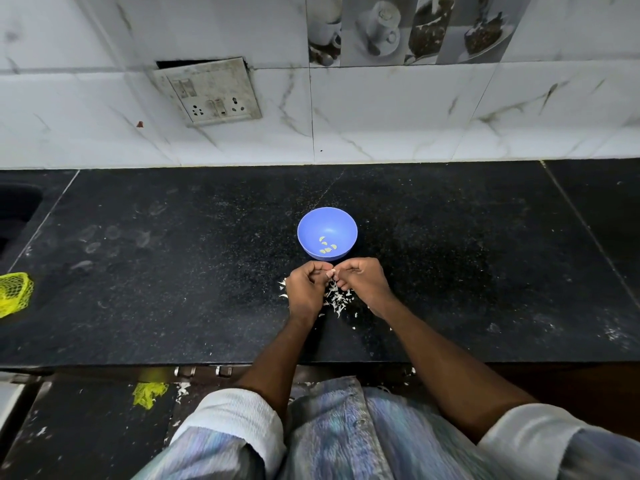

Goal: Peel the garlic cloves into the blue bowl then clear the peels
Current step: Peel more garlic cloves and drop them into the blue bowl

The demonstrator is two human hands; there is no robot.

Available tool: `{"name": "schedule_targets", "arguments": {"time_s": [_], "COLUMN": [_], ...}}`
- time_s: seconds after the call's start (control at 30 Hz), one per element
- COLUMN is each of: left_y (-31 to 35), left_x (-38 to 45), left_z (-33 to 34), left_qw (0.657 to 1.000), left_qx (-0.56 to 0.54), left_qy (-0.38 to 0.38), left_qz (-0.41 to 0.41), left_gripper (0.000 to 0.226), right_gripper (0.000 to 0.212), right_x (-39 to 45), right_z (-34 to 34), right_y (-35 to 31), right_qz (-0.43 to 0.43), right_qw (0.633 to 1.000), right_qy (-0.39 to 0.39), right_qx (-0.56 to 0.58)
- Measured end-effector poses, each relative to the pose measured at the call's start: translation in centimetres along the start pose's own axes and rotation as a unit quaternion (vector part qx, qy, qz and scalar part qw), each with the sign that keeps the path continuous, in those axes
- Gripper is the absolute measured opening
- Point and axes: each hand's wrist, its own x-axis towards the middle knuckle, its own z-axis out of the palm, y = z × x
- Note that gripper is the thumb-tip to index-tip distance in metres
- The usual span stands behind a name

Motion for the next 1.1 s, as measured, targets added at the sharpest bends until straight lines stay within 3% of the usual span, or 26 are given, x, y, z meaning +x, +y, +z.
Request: {"name": "schedule_targets", "arguments": {"time_s": [0.4,0.9,1.1], "left_y": [-0.5,-0.2,-0.2], "left_x": [0.1,0.4,0.3], "left_z": [-0.5,-0.5,-0.5], "left_qw": [0.999,0.995,0.996], "left_qx": [0.036,0.090,0.072], "left_qy": [0.001,0.007,0.003], "left_qz": [0.014,0.047,0.048], "left_gripper": [0.018,0.022,0.019], "right_gripper": [0.013,0.015,0.016], "right_x": [0.0,1.0,1.0], "right_z": [-0.3,-0.1,0.3], "right_y": [-0.2,0.4,0.4], "right_qz": [-0.001,-0.050,-0.036], "right_qw": [1.000,0.985,0.986], "right_qy": [-0.025,-0.029,-0.040], "right_qx": [0.009,-0.160,-0.156]}}
